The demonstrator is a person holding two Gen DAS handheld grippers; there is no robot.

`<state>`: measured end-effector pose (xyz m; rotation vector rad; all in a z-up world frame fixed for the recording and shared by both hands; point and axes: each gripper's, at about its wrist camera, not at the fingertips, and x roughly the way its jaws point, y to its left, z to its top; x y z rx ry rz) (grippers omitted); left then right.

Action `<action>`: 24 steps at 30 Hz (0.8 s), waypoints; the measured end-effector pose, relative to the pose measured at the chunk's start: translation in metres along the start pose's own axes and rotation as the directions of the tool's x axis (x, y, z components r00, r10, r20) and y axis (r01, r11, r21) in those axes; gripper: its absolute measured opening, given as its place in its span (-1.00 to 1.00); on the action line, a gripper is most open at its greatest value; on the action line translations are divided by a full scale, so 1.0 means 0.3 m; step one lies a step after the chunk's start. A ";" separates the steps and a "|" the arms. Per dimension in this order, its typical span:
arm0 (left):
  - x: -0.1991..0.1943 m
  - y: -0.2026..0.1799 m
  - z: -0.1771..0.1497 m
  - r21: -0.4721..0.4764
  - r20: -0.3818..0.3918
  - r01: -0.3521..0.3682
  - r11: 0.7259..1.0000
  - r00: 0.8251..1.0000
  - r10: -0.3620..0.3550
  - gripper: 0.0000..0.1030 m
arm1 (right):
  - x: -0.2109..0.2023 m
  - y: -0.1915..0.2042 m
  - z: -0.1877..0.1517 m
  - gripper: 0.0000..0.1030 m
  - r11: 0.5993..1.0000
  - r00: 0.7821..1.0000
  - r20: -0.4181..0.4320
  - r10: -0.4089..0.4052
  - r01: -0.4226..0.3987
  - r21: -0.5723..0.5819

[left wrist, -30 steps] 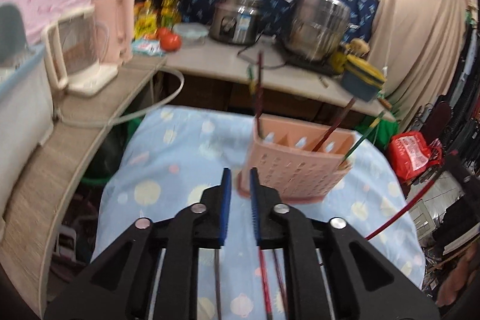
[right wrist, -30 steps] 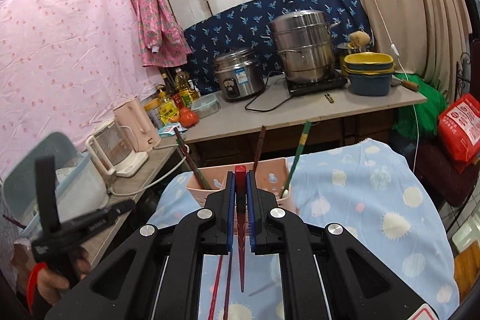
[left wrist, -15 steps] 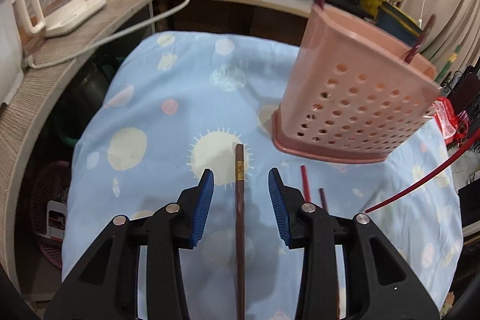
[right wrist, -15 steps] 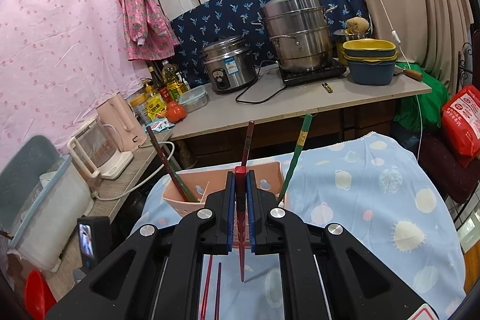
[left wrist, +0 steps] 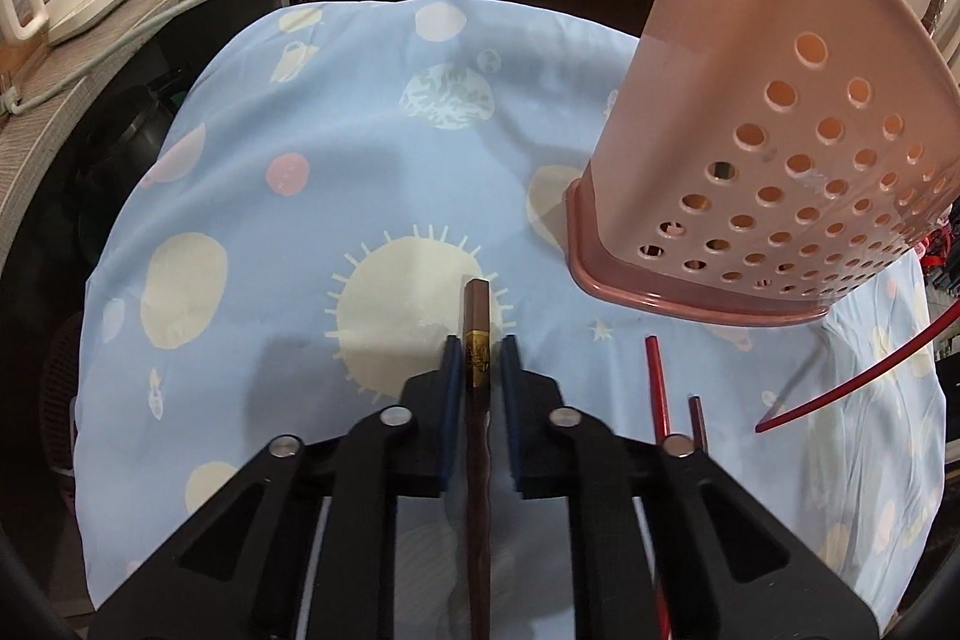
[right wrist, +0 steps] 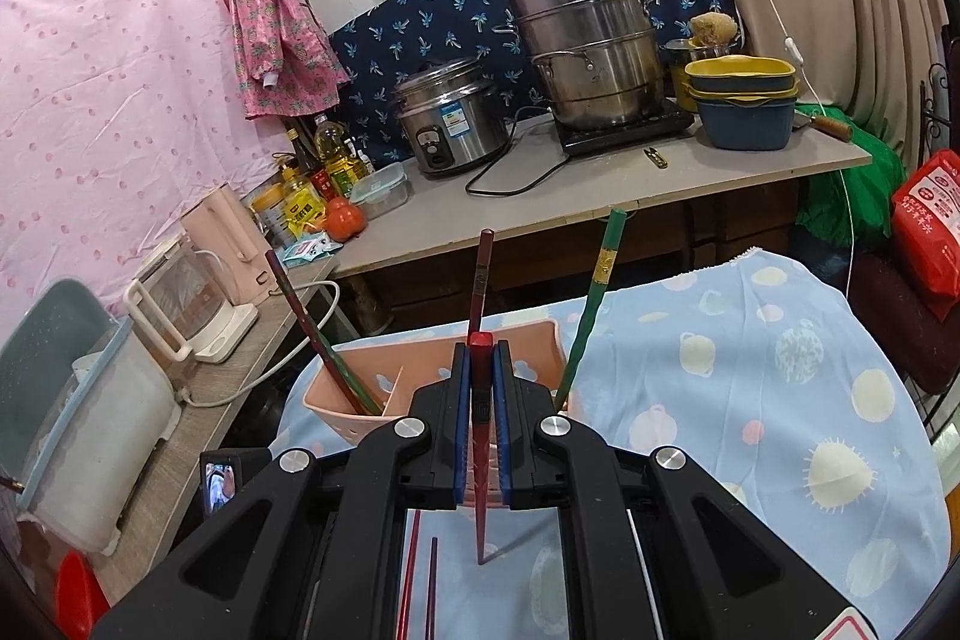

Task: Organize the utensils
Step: 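Grasp another dark chopstick with the left tool while the right tool holds the red chopstick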

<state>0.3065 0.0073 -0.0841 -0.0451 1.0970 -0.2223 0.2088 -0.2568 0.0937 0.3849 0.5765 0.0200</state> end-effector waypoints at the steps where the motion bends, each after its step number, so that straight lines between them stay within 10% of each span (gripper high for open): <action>1: -0.005 0.005 -0.002 -0.006 -0.002 0.004 1.000 1.000 -0.004 -0.86 | -0.002 -0.001 -0.001 -0.86 1.000 1.000 -0.001 0.000 0.000 0.000; 16: -0.362 -0.058 0.002 0.002 0.149 0.075 0.997 0.986 -0.074 -0.86 | -0.087 0.040 0.002 -0.86 0.999 0.999 0.019 0.033 -0.032 -0.024; 24: -0.669 -0.119 0.078 0.048 0.320 0.113 0.992 0.939 -0.123 -0.86 | -0.165 0.080 0.074 -0.86 0.997 0.997 0.065 0.045 -0.041 -0.063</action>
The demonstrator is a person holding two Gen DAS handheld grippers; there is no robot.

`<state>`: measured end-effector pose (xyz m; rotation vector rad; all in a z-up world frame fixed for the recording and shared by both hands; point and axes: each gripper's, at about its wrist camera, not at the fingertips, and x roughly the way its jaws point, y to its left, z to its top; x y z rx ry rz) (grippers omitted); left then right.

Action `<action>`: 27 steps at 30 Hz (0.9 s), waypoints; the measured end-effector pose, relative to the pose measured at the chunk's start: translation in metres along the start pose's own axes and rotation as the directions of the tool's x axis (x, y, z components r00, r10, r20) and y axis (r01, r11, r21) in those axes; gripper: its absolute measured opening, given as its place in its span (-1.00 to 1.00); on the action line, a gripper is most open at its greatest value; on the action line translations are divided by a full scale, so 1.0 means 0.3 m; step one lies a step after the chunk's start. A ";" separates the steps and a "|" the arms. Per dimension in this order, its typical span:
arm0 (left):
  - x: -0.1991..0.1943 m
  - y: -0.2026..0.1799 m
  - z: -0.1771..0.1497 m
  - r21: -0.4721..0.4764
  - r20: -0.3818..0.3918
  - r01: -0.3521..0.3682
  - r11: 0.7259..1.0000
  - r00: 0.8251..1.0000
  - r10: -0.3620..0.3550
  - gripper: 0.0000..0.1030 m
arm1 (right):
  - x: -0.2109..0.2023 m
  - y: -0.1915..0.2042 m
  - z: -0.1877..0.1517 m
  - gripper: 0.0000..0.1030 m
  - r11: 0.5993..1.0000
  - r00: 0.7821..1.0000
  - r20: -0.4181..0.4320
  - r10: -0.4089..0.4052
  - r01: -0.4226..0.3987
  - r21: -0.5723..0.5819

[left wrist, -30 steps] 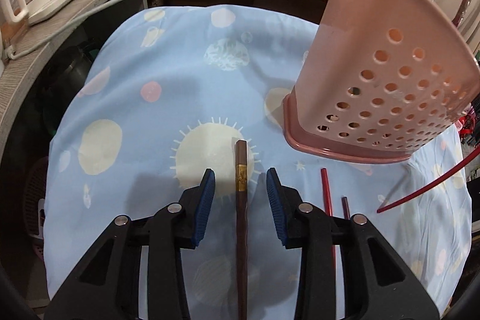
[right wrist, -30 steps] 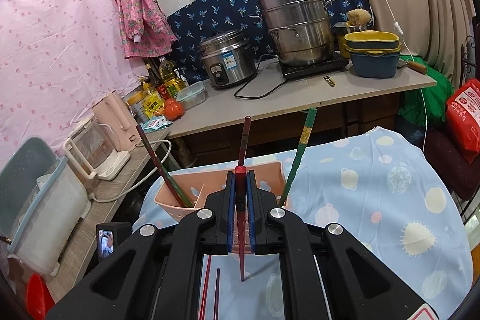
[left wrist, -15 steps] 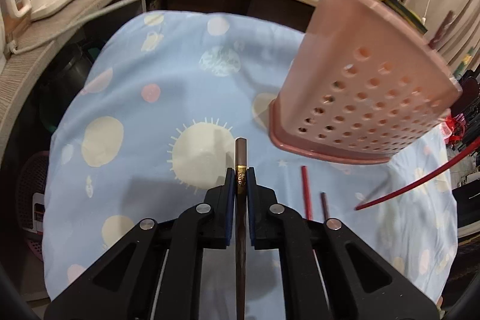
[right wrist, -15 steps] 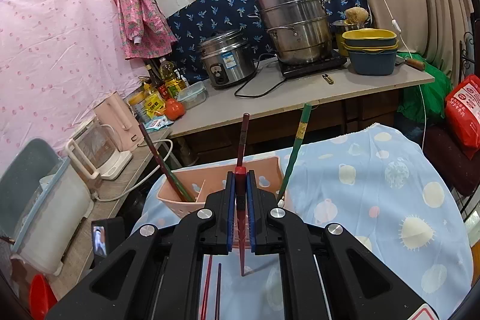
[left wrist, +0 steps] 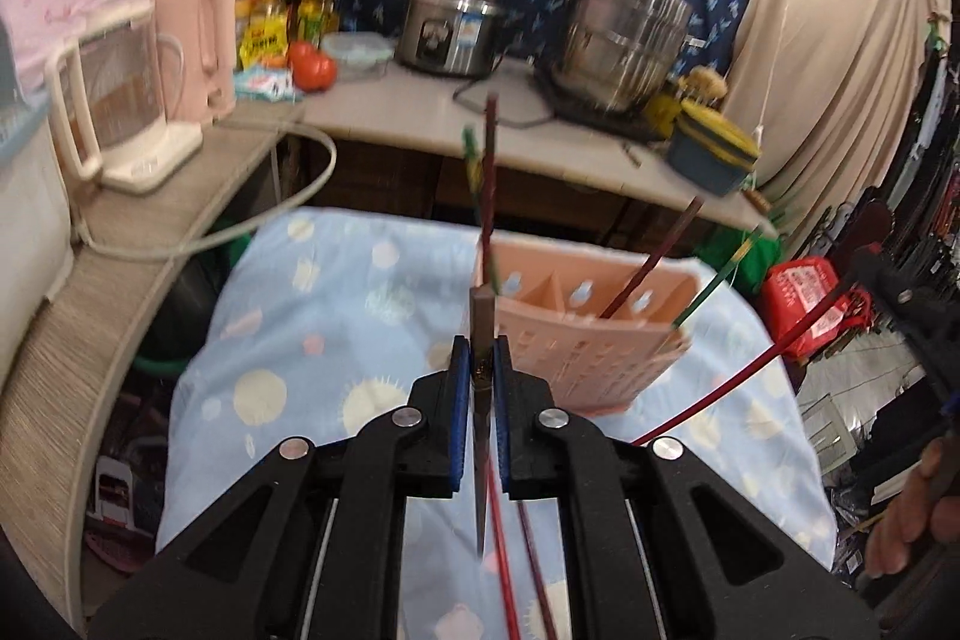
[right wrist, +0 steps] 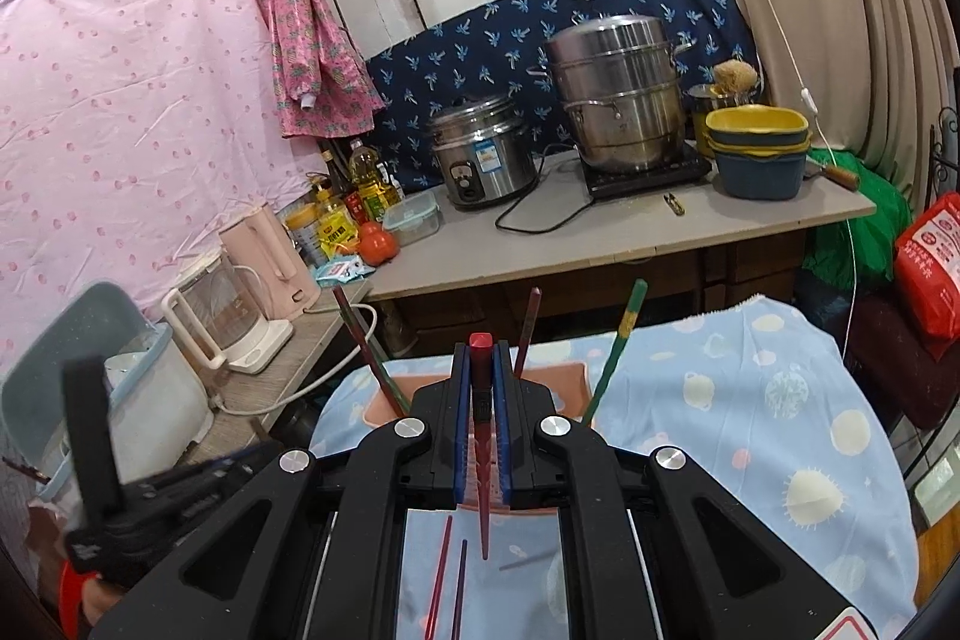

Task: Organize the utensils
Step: 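Grasp another dark chopstick with the left tool while the right tool holds the red chopstick, then lower both held chopsticks into the pink caddy and open both tools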

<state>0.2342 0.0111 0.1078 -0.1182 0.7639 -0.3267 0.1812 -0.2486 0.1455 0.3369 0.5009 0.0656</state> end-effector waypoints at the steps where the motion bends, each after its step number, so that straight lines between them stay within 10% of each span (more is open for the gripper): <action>1: -0.032 -0.017 0.033 0.009 0.028 0.006 1.000 1.000 -0.006 -0.86 | -0.005 0.006 0.016 -0.86 1.000 1.000 0.008 0.002 -0.002 -0.005; 15: -0.198 -0.172 0.435 0.084 0.284 0.042 0.996 0.957 -0.064 -0.87 | 0.019 0.083 0.287 -0.86 0.999 0.992 0.121 0.040 -0.036 -0.039; 27: 0.000 -0.136 0.390 0.049 0.223 0.010 0.999 0.975 -0.020 -0.87 | 0.211 0.047 0.249 -0.86 0.995 0.996 0.039 0.083 -0.085 0.044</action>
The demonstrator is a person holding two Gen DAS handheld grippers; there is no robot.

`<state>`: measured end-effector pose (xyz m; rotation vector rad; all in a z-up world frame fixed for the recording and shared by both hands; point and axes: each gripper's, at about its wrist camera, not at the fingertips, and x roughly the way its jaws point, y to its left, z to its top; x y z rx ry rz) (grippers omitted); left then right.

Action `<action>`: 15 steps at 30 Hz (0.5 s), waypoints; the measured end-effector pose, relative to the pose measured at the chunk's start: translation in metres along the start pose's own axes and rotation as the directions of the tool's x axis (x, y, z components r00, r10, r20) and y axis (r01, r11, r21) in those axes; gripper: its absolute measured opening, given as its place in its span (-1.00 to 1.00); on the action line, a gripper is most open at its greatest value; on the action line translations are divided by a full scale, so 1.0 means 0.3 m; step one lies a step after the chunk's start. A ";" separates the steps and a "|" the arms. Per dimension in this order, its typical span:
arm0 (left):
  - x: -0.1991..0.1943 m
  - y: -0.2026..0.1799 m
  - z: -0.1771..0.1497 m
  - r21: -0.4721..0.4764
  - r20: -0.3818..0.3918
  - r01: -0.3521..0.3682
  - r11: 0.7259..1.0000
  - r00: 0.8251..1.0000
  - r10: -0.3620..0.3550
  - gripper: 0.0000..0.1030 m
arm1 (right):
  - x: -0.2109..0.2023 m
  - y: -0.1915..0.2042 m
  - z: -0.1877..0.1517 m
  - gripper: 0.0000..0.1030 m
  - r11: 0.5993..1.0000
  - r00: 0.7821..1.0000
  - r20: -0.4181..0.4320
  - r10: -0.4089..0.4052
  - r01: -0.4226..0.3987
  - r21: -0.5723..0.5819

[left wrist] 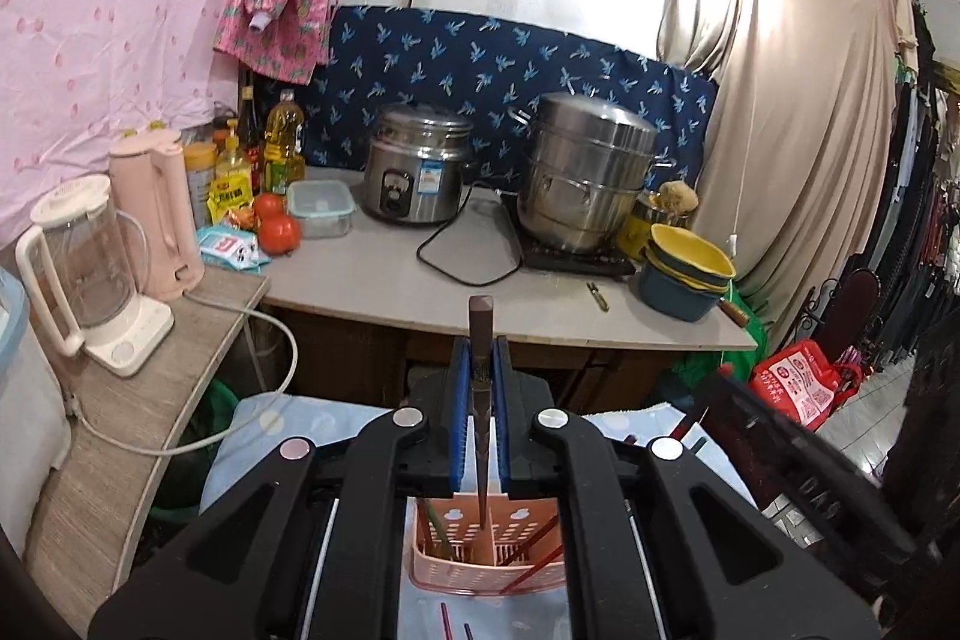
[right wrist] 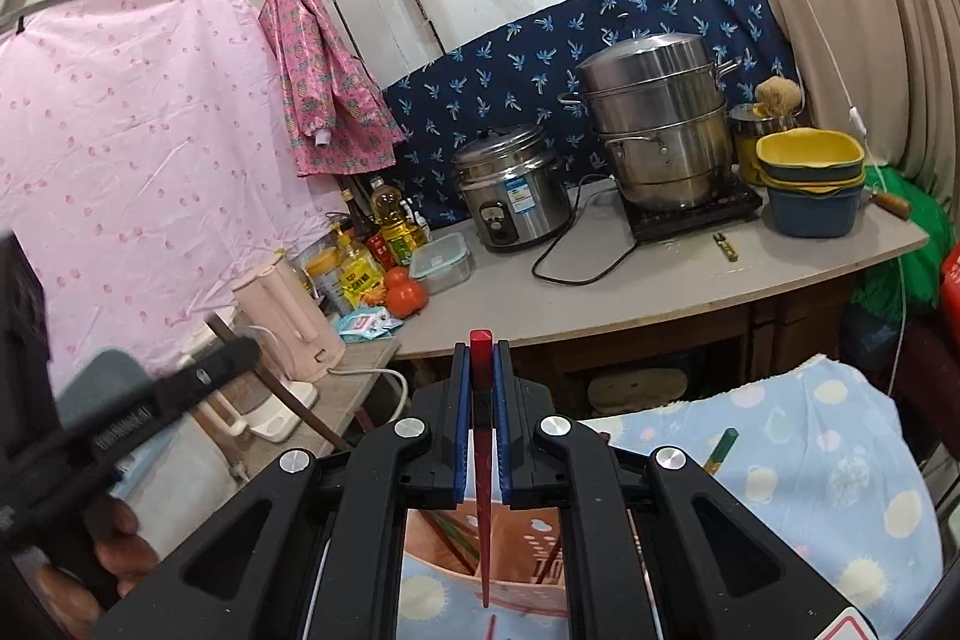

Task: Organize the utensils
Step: 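Lower both held chopsticks into the pink caddy and open both tools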

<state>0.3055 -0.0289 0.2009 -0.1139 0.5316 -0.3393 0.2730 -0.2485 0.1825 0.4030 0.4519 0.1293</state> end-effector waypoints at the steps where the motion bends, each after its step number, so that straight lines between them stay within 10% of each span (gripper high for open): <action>1: 0.009 0.009 -0.005 -0.004 -0.006 -0.003 1.000 1.000 0.003 -0.87 | -0.006 0.006 0.009 -0.86 1.000 1.000 0.008 0.005 -0.005 -0.003; 15: 0.085 0.066 -0.055 -0.023 -0.050 -0.024 0.999 0.998 0.023 -0.87 | -0.019 0.028 0.074 -0.86 1.000 0.997 0.080 0.009 -0.008 -0.010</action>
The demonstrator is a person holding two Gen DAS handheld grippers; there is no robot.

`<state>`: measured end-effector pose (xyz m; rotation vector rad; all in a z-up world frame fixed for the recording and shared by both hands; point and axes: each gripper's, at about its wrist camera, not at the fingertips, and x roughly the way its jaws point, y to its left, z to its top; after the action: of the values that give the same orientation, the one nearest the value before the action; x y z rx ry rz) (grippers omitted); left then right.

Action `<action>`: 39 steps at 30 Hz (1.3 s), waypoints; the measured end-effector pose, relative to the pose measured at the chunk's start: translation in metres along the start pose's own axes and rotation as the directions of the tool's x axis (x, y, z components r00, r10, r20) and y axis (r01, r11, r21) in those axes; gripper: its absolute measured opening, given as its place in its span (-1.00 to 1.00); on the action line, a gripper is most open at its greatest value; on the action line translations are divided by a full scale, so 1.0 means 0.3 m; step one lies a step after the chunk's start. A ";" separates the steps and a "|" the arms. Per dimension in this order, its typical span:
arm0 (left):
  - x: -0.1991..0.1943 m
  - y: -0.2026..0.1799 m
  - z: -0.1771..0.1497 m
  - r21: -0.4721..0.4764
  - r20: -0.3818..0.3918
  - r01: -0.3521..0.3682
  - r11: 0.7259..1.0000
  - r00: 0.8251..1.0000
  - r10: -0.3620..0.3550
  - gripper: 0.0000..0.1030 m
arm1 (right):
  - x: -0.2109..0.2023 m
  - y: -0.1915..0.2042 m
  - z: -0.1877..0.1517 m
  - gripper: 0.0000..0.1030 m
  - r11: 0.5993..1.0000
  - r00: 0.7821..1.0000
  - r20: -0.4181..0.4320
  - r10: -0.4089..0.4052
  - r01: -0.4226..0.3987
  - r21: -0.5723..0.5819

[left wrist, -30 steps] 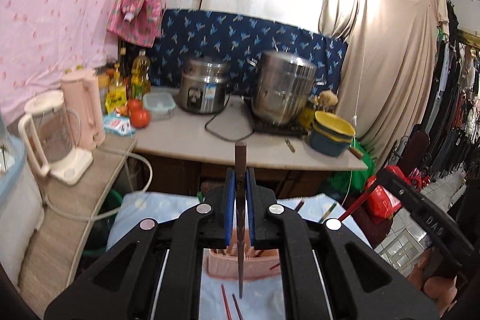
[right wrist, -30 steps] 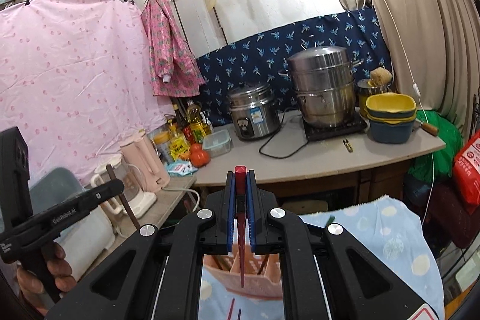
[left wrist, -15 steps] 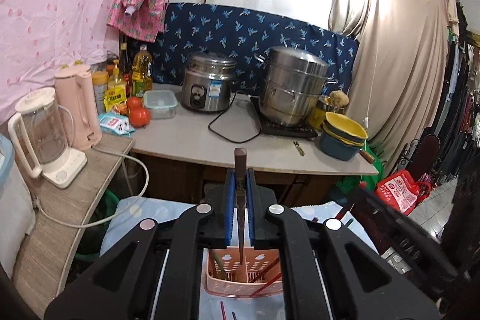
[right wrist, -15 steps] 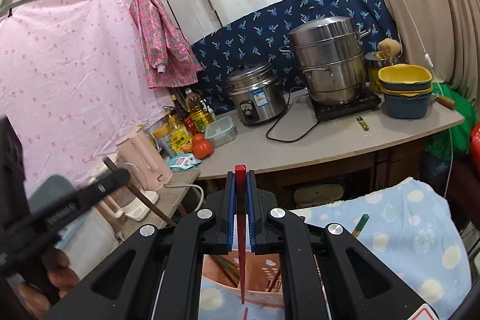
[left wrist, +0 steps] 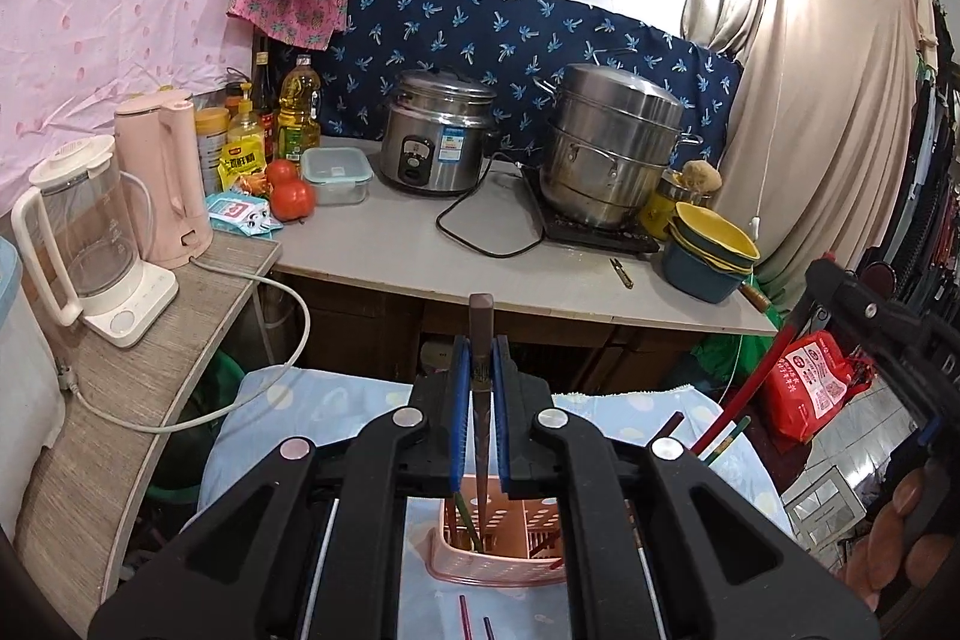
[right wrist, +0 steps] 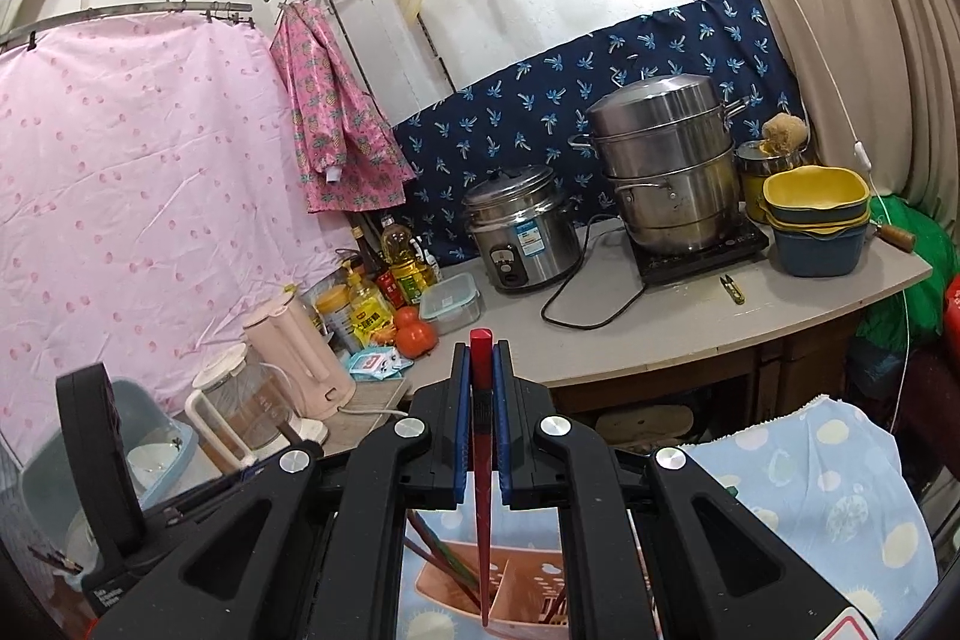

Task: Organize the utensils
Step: 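Lower both held chopsticks into the pink caddy and open both tools, then move both open tools back over the last two red chopsticks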

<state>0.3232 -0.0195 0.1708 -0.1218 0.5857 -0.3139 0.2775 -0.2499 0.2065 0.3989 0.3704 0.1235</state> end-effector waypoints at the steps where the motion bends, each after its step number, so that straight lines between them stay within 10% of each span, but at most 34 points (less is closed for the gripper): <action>1: 0.006 0.005 -0.004 -0.003 -0.003 -0.001 1.000 1.000 0.001 -0.87 | 0.001 -0.004 0.006 -0.86 1.000 1.000 0.003 -0.002 0.002 0.001; 17: 0.066 0.043 -0.059 -0.024 -0.050 -0.001 1.000 0.999 -0.001 -0.87 | -0.009 -0.024 0.038 -0.86 1.000 0.999 0.040 -0.011 0.011 -0.008; 25: 0.080 0.039 -0.090 -0.016 -0.074 -0.001 1.000 0.997 0.000 -0.85 | 0.077 -0.092 -0.119 -0.77 0.999 0.996 -0.082 -0.047 0.049 0.024; 30: 0.067 0.055 -0.116 -0.035 -0.059 -0.040 0.999 0.998 0.037 -0.08 | 0.077 -0.141 -0.218 -0.28 0.995 0.989 -0.125 -0.075 0.084 0.061; 39: 0.012 0.054 -0.172 -0.034 -0.074 -0.056 0.998 0.996 0.054 -0.07 | -0.003 -0.172 -0.307 -0.27 0.991 0.981 -0.164 -0.103 0.116 0.071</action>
<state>0.3011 -0.0066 0.1230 -0.1291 0.6659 -0.2551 0.2443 -0.2644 0.1073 0.4481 0.5561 0.0331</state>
